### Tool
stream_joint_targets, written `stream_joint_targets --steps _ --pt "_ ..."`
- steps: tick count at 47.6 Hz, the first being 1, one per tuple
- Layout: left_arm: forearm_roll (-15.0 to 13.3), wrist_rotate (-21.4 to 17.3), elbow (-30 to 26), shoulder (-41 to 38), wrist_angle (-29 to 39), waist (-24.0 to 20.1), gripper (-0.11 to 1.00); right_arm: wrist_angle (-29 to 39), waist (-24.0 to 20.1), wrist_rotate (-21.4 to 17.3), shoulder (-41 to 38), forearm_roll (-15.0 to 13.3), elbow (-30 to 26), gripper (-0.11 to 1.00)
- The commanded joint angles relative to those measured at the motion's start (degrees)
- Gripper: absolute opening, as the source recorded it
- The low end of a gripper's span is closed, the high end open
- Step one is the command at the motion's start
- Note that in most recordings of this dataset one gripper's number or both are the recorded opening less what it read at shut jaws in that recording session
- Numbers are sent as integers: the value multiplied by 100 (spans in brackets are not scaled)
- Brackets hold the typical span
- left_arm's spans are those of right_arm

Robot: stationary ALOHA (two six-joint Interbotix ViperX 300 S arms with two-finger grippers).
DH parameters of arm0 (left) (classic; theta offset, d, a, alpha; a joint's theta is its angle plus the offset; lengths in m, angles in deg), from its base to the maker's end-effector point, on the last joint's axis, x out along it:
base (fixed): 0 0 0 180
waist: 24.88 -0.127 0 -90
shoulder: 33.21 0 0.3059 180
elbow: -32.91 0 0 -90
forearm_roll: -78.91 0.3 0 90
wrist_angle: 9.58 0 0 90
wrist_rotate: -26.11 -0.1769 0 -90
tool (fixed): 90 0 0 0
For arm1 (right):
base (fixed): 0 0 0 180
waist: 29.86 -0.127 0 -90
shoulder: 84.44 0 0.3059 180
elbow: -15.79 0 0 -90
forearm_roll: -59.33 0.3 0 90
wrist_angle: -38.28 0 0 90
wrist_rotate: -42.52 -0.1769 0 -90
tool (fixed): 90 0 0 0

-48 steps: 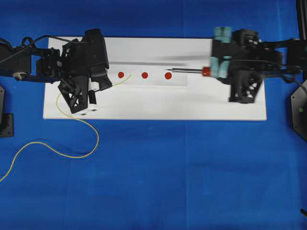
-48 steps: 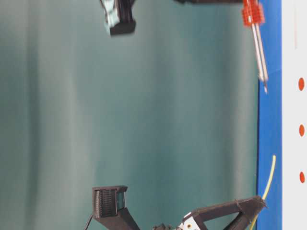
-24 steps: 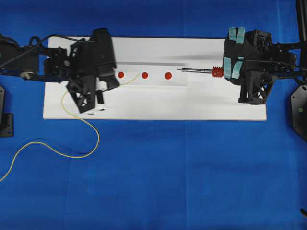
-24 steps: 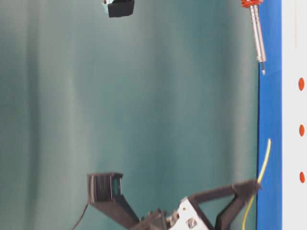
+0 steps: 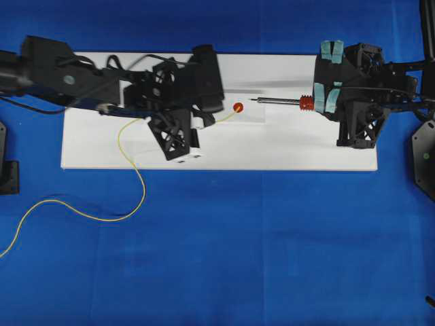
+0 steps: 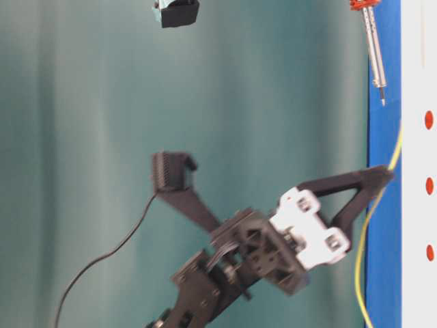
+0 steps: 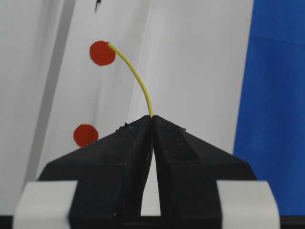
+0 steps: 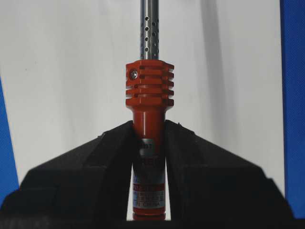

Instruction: Touch the tip of the soldering iron to the tip of the solder at the mark.

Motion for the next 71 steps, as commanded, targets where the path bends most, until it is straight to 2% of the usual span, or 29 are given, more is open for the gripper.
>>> stream_joint_targets --steps 1,36,71 --pt "0 -9 -185 -35 -35 -9 2 -53 9 0 26 -9 -70 6" --pt "0 62 -26 -141 -105 -114 2 -158 0 0 -264 -9 -185 6" --pt "0 62 -26 -141 -88 -114 2 -229 9 0 -976 -9 -439 6"
